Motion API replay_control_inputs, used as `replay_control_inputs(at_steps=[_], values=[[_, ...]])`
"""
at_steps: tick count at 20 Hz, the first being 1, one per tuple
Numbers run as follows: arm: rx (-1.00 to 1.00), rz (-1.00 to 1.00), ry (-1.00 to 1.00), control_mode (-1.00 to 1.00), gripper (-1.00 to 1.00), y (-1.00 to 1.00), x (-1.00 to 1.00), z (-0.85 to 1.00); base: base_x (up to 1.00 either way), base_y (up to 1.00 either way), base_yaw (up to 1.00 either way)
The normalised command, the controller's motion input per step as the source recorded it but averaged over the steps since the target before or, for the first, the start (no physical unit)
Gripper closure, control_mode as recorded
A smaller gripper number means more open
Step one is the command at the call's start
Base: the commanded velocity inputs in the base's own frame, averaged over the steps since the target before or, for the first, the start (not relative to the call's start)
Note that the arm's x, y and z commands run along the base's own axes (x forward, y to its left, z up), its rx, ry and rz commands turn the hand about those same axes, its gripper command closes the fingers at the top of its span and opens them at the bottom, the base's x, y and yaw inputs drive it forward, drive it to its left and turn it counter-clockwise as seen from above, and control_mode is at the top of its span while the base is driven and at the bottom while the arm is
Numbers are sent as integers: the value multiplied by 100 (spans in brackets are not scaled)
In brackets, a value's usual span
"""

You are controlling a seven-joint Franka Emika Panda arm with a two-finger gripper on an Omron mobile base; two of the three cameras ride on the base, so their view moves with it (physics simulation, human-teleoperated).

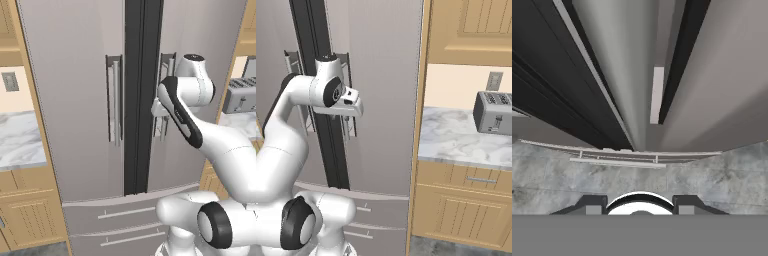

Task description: Retrieve the peach and tangerine from the fridge and place them into the bowl on the dining table.

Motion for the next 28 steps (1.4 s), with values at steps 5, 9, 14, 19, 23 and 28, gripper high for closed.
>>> replay_control_inputs(at_steps=[5, 9, 14, 19, 23, 28], values=[[0, 0, -1, -100, -100, 0, -18, 0, 0, 0, 0], [0, 0, -12, -100, -100, 0, -56, 0, 0, 0, 0], [0, 0, -16, -100, -100, 0, -68, -9, 0, 0, 0], [0, 0, -7, -100, -100, 1, -49, -20, 0, 0, 0], [0, 0, -1, -100, -100, 7, -46, -20, 0, 0, 0], [0, 0, 0, 100, -100, 0, 0, 0, -55, 4, 0]])
